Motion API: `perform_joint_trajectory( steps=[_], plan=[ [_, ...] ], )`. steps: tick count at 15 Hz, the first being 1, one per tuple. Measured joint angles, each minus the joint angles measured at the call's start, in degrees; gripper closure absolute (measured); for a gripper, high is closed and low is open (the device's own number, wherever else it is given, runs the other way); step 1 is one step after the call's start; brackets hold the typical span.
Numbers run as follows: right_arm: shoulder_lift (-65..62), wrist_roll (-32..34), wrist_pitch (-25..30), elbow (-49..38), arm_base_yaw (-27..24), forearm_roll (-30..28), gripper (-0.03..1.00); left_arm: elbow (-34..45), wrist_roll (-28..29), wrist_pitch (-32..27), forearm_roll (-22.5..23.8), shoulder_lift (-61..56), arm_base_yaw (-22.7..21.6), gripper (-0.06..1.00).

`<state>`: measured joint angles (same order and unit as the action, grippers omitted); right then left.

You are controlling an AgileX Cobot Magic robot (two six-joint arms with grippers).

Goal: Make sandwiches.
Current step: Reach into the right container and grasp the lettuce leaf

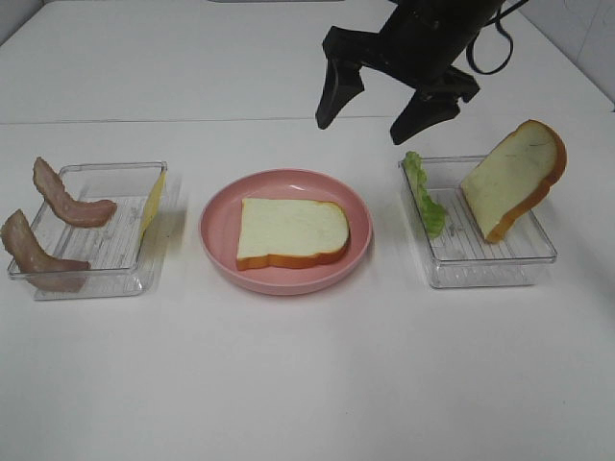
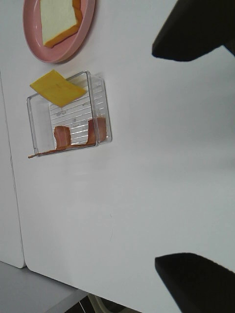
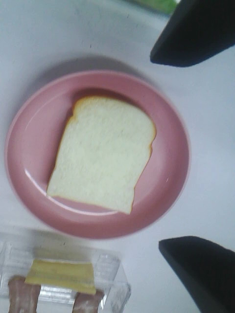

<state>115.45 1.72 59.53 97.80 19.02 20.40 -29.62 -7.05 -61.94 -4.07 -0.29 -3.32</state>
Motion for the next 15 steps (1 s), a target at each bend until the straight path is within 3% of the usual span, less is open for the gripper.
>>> perform_joint_trajectory(
  steps=[2, 5, 8, 15],
  plan=[
    [0.0, 4.7, 3.27, 2.41, 0.0, -9.17, 0.05, 0.0, 0.0, 0.0, 0.0, 0.0, 0.0, -0.05],
    [0.29, 7.28, 3.78, 3.38, -1.2, -16.5, 0.05, 0.0, 0.0, 0.0, 0.0, 0.0, 0.0, -0.05],
    [3.61, 7.1, 3.84, 3.55, -4.01, -15.81, 0.05, 0.0, 0.0, 0.0, 0.0, 0.0, 0.0, -0.05],
    [10.14, 6.99, -0.86, 3.55, -4.24, -14.9, 0.09, 0.0, 0.0, 0.0, 0.0, 0.0, 0.0, -0.05]
  ],
)
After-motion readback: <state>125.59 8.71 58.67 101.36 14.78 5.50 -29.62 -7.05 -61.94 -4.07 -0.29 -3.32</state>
